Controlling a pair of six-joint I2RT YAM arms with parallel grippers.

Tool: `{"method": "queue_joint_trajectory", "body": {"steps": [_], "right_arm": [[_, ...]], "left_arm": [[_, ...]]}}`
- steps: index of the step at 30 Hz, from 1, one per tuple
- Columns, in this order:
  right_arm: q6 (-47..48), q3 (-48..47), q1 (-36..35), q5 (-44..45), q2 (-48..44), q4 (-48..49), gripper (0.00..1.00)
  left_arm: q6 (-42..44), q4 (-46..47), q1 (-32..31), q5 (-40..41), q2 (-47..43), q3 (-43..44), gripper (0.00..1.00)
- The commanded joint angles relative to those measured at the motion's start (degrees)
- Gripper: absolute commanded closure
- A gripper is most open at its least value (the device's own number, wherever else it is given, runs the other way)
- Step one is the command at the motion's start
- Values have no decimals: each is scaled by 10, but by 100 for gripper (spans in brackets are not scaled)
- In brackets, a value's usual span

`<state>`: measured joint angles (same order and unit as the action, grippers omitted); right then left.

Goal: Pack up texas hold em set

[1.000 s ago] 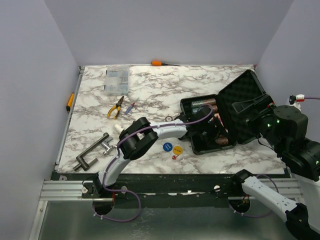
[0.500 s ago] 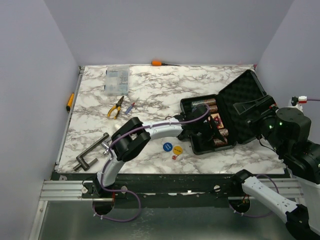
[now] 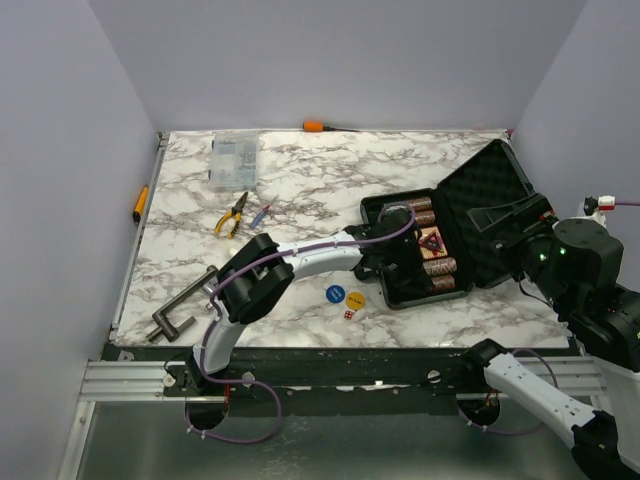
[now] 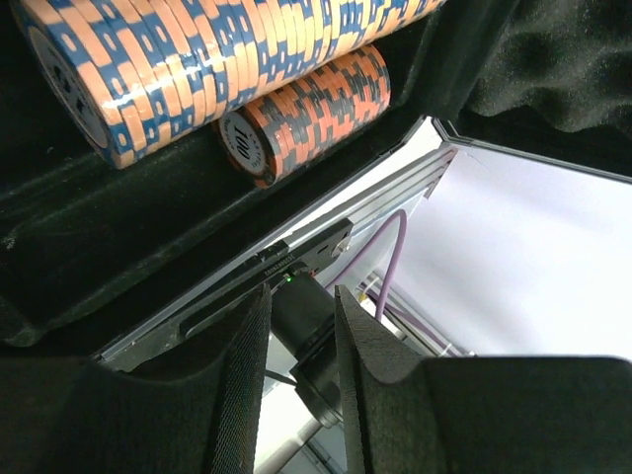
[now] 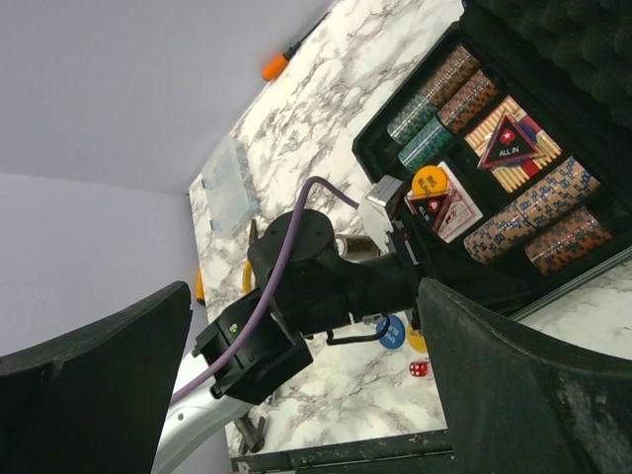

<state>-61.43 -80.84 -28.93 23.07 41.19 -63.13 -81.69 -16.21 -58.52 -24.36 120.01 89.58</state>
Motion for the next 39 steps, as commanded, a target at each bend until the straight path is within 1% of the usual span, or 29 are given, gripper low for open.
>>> {"method": "queue_joint_trajectory", "body": {"steps": [1, 5, 10, 17, 20, 26, 30, 39], "right_arm": [[-12, 7, -3, 3, -9, -10, 0], [-15, 6, -3, 7, -14, -19, 0], [-19, 3, -3, 10, -18, -28, 0], [-23, -2, -3, 18, -22, -41, 0], [-27, 1, -3, 19, -24, -44, 0], [-32, 4, -3, 14, -24, -48, 0], [-39, 9, -3, 10, -28, -55, 0], [-52, 19, -3, 15, -42, -82, 0]], "left_arm": [[5, -22, 0, 31, 7, 23, 69], [8, -20, -2, 36, 29, 49, 72], [-4, -22, -6, 40, 52, 69, 73], [9, -52, -3, 91, 31, 47, 73], [15, -55, -2, 100, 30, 45, 73], [20, -65, -5, 102, 58, 74, 74], [22, -65, -9, 94, 86, 109, 74], [-9, -65, -27, 90, 148, 178, 74]]}}
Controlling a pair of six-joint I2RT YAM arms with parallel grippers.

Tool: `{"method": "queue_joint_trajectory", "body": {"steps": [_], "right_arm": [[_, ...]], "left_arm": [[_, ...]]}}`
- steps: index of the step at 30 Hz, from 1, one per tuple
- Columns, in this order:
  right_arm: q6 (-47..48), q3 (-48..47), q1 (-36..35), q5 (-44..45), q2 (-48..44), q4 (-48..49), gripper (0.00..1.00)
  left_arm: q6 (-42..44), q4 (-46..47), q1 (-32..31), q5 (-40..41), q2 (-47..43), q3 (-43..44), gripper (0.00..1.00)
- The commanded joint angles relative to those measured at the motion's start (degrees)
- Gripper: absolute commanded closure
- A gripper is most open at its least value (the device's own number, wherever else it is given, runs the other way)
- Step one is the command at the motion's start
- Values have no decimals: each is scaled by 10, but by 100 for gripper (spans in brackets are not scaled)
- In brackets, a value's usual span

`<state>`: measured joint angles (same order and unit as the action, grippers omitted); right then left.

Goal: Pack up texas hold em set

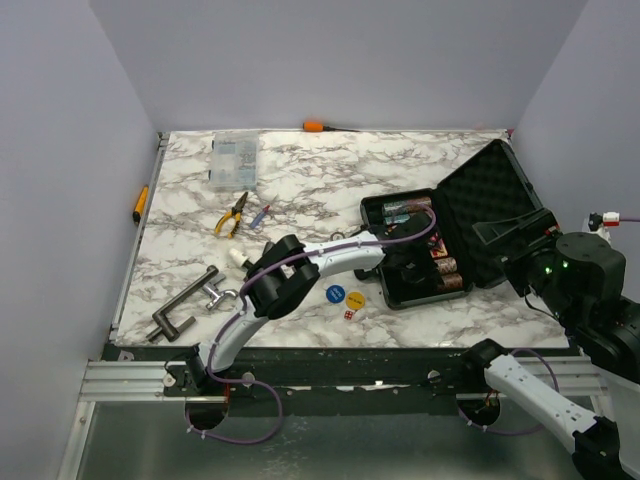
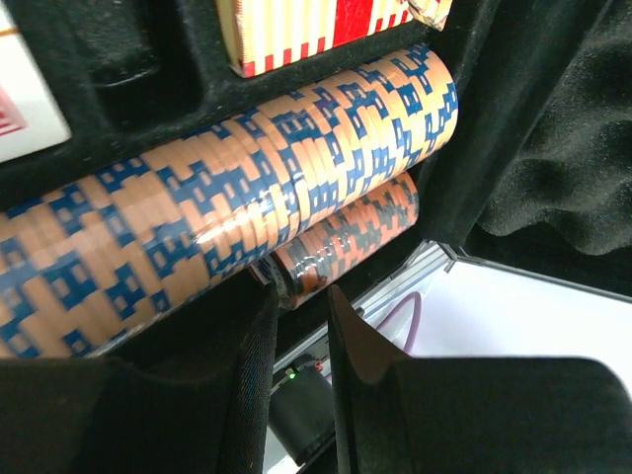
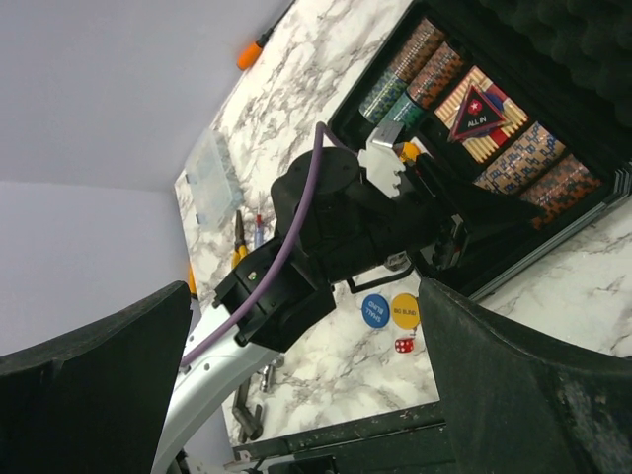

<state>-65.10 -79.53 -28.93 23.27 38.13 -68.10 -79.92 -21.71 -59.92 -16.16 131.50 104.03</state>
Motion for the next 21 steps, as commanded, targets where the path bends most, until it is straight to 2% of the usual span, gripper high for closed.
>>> {"method": "queue_joint_trajectory", "body": {"steps": [1, 8, 15, 21], "right_arm": [[-16, 5, -2, 14, -14, -35, 0], [-19, 8, -3, 14, -20, -43, 0], [-14, 11, -3, 30, -31, -47, 0], [-2, 10, -3, 35, -30, -34, 0]], "left_arm": [[-32, -10, -14, 7, 39, 41, 74], [-24, -7, -21, 1, 51, 76, 72], [24, -3, -21, 27, -39, -7, 66], [78, -4, -20, 58, -129, -82, 55]]}}
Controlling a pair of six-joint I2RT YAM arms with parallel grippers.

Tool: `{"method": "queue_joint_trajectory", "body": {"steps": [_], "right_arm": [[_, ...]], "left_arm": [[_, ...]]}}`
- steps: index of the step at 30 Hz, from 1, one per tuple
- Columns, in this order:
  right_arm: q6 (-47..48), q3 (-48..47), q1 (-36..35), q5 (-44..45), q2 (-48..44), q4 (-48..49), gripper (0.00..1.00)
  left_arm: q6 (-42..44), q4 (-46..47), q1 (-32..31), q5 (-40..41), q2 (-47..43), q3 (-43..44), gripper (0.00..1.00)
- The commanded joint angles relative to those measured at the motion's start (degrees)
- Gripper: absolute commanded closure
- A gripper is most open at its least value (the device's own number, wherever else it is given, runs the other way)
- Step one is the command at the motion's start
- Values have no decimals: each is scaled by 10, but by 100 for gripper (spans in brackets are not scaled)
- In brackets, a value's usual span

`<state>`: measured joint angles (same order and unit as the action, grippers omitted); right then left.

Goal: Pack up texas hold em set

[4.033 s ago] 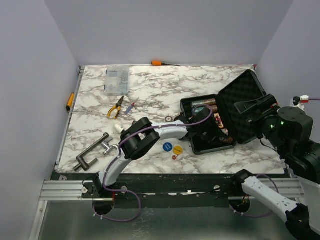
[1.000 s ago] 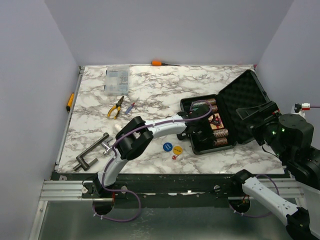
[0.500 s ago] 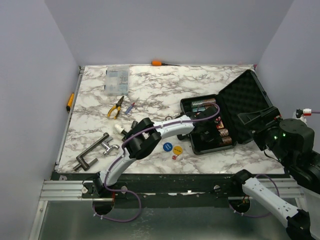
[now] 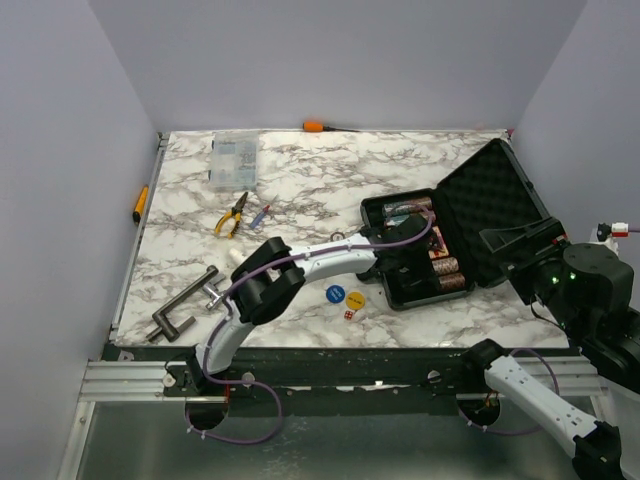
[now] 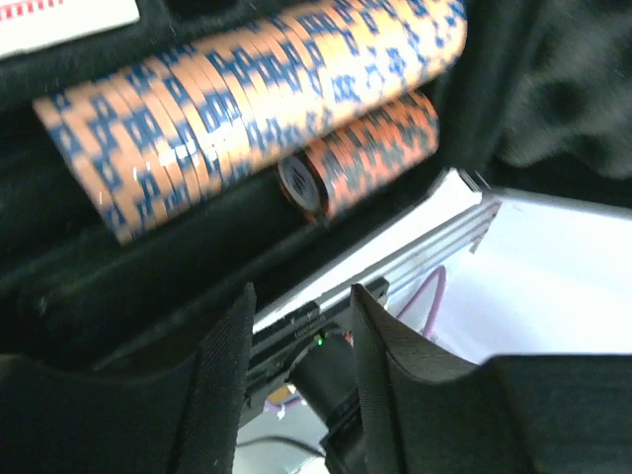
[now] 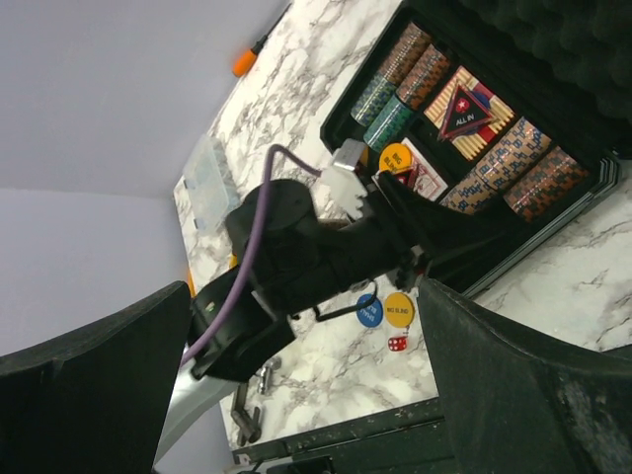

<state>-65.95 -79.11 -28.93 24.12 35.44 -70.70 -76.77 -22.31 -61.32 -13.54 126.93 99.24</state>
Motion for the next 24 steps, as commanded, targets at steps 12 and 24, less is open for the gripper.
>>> {"method": "queue_joint_trajectory", "body": {"steps": [12, 24], "right_arm": [[38, 18, -3, 13, 14, 30, 0], [75, 17, -3, 11, 26, 51, 0]], "left_arm": [[194, -121, -1, 164, -203, -51, 45], [359, -272, 2, 364, -317, -57, 8]]}}
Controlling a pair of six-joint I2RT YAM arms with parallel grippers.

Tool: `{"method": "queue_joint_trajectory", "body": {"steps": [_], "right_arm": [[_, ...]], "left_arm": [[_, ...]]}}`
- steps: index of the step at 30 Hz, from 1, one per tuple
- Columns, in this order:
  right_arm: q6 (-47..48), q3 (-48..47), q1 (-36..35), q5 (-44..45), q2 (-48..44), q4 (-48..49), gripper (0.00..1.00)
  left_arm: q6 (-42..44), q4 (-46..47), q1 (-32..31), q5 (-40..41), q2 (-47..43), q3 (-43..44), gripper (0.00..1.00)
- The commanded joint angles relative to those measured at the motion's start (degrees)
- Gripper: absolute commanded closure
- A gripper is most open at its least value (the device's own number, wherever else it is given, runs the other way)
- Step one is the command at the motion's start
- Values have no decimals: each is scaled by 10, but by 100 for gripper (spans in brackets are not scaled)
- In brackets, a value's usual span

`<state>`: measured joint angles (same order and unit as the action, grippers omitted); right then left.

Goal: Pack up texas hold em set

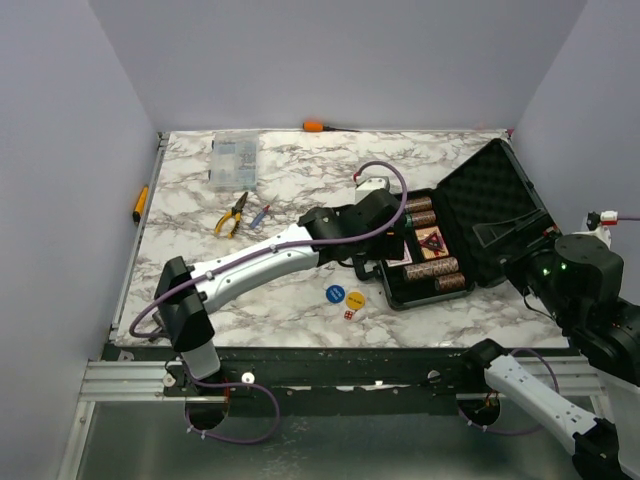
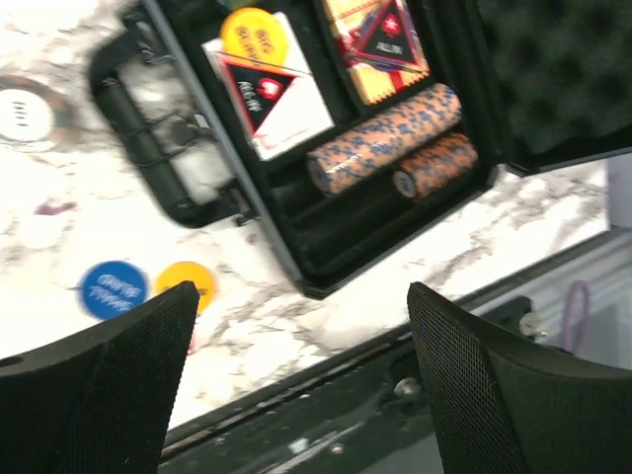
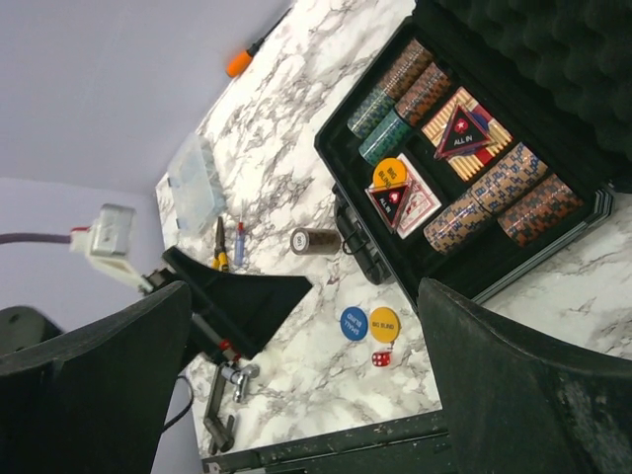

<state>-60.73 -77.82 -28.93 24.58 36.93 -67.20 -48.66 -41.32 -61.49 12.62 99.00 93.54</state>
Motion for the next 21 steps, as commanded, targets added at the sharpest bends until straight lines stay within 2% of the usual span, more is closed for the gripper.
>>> {"method": "queue_joint_trajectory", "body": {"steps": [1, 3, 8, 13, 21], "right_arm": [[26, 6, -3, 5, 13, 19, 0], [32, 11, -3, 1, 13, 25, 0], [56, 19, -3, -13, 23, 41, 0], [84, 16, -3, -31, 38, 56, 0], [136, 15, -3, -59, 38, 83, 0]], "left_arm": [[87, -93, 5, 113, -43, 1, 4], [103, -108, 13, 125, -53, -1, 2], [135, -109, 63, 104, -66, -26, 1], [160, -114, 119, 39, -57, -37, 5], [236, -119, 127, 20, 12, -4, 9]]}}
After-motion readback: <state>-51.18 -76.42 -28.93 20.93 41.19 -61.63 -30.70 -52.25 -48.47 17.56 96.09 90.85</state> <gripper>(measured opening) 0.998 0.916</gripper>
